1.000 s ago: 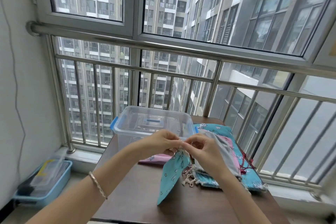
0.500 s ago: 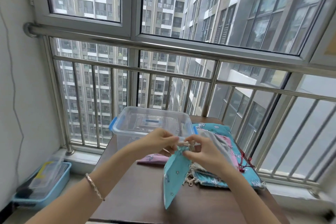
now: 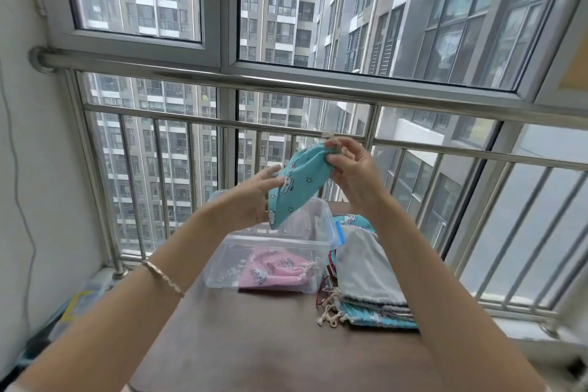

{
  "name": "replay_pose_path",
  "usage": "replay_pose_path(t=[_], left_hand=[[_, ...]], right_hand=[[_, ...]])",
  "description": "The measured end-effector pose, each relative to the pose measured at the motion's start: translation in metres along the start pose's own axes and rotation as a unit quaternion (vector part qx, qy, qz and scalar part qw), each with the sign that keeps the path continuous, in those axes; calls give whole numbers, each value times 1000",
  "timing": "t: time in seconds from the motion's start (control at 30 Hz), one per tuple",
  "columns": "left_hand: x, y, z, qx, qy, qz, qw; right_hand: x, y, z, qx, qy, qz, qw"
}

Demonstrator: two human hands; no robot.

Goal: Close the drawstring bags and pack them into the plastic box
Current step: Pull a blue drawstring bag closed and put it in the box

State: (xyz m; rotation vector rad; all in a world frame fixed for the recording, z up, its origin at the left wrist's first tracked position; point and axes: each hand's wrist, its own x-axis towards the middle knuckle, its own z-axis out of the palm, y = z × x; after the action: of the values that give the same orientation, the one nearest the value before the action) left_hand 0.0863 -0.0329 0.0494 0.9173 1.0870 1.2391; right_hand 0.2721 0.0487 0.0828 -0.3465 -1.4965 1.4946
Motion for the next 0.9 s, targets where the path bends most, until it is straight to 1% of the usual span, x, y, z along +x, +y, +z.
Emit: replay_pose_path(t=[0.03, 0.07, 0.1, 0.13, 0.17, 0.2, 0.23, 0.27, 0.33, 0.4, 0.47, 0.5, 0.53, 0.57, 0.63, 0.67, 0.7, 0.73, 0.77, 0.8, 0.87, 0.9], left_hand=[[6, 1, -3, 7, 41, 15, 999], [15, 2, -9, 50, 96, 32, 994], [21, 2, -12, 108, 138, 47, 983], [29, 2, -18, 171, 156, 50, 972], [38, 1, -25, 235, 148, 36, 960], [44, -3, -32, 304, 134, 4, 943], [48, -8, -38, 372, 117, -37, 920], [52, -12, -43, 443, 100, -80, 887], [60, -20, -47, 571, 75, -131, 807], [68, -29, -44, 636, 42, -174, 750], [76, -39, -45, 654, 4, -231, 720], [80, -45, -47, 642, 13, -251, 725], [84, -49, -49, 629, 40, -254, 733], [88, -51, -50, 622, 61, -261, 736], [87, -50, -43, 592, 19, -345, 728], [87, -50, -41, 580, -3, -374, 724], [87, -48, -38, 587, -10, -382, 714], [89, -47, -38, 617, -11, -362, 698], [88, -46, -37, 655, -9, -325, 682], [85, -46, -38, 673, 0, -300, 676], [83, -43, -37, 702, -34, -292, 649], [80, -43, -36, 706, -43, -295, 642]], right_hand=[[5, 7, -2, -78, 9, 18, 997], [10, 14, -4, -173, 8, 44, 984], [13, 21, -6, -265, -12, 79, 961], [18, 31, -8, -341, -45, 117, 931], [22, 42, -11, -402, -79, 152, 899], [27, 52, -12, -453, -112, 177, 866], [31, 63, -12, -499, -145, 192, 833], [36, 74, -11, -542, -175, 199, 797], [42, 94, -4, -625, -218, 204, 721], [46, 112, 3, -678, -243, 223, 657], [48, 124, 10, -710, -272, 260, 595], [47, 126, 14, -721, -287, 274, 568], [47, 128, 18, -729, -296, 283, 548], [48, 129, 21, -736, -304, 286, 533], [50, 134, 26, -734, -317, 306, 518], [52, 136, 28, -730, -320, 324, 510], [53, 138, 30, -728, -318, 340, 504], [54, 142, 30, -725, -311, 352, 504], [54, 146, 30, -720, -304, 362, 508], [54, 150, 30, -713, -298, 377, 510], [54, 155, 29, -697, -289, 400, 520], [53, 157, 28, -690, -282, 407, 528]])
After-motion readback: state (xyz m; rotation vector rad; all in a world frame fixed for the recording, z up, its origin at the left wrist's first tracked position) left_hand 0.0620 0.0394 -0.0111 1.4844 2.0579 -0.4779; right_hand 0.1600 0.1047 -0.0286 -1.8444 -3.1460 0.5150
